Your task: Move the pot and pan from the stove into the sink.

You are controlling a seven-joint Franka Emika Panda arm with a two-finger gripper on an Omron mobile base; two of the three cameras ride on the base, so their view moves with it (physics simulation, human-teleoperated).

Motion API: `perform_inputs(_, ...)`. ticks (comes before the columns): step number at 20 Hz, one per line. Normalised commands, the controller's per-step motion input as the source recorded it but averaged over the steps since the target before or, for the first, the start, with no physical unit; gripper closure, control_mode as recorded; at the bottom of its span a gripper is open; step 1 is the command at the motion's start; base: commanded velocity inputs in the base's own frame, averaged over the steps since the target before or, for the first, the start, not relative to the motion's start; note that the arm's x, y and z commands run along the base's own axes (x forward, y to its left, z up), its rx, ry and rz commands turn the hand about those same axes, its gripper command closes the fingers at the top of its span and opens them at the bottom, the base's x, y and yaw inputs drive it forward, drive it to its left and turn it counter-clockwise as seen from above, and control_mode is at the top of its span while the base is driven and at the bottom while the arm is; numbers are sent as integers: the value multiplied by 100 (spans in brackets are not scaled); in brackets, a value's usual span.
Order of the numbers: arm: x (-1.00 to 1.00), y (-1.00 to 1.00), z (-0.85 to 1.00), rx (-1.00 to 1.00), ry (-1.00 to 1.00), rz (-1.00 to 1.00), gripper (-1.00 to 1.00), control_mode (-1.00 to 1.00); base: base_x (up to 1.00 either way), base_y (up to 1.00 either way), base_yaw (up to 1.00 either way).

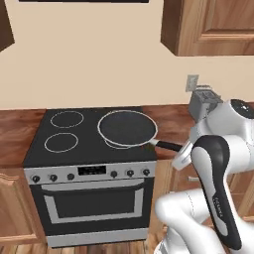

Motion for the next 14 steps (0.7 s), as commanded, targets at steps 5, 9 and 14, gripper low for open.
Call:
perform_inputs(5,0,0,0,0,0,0,100,100,-32,0,41)
perform_inputs(9,0,0,0,0,0,0,100,100,-22,0,44)
perform_inputs(14,0,0,0,0,0,0,100,100,-22,0,43)
